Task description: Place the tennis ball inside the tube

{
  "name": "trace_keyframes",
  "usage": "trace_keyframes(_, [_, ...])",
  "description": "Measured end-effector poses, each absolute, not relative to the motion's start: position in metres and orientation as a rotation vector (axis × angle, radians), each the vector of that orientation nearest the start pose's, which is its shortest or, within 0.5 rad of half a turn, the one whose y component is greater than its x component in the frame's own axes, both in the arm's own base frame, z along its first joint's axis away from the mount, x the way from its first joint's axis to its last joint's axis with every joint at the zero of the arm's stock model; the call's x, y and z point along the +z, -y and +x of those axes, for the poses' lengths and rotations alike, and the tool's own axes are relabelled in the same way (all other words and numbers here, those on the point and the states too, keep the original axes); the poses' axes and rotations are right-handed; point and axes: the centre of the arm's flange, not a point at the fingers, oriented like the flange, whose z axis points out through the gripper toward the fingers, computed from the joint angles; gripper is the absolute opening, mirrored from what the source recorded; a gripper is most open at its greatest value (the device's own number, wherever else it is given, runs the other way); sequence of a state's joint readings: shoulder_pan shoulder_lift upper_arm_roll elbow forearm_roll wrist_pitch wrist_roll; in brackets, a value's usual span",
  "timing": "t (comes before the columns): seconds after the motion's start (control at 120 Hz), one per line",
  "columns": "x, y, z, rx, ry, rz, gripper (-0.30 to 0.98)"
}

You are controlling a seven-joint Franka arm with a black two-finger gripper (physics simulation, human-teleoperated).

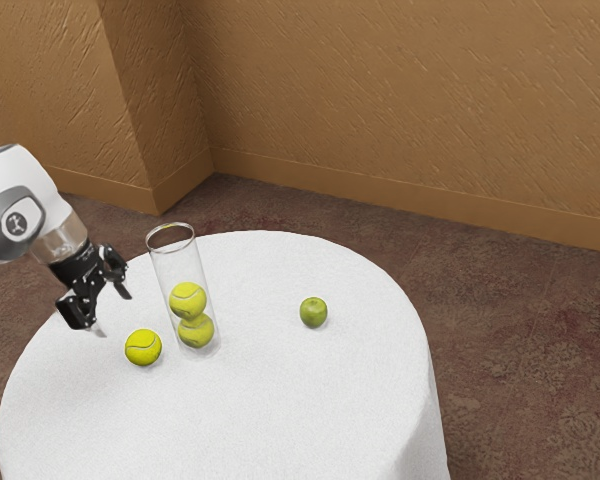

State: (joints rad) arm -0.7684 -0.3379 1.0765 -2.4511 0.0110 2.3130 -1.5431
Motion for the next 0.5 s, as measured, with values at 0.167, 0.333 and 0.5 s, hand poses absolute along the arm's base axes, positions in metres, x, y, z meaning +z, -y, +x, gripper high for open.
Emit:
trace_keyframes(0.167, [0.346,-0.142,0.444,-0.154,-2.374,1.62,0.69])
trace_keyframes(0.333, [0.313,-0.151,0.432,-0.157,-2.317,1.569,0.69])
trace_keyframes(0.5, [0.287,-0.156,0.449,-0.209,-2.289,1.473,0.69])
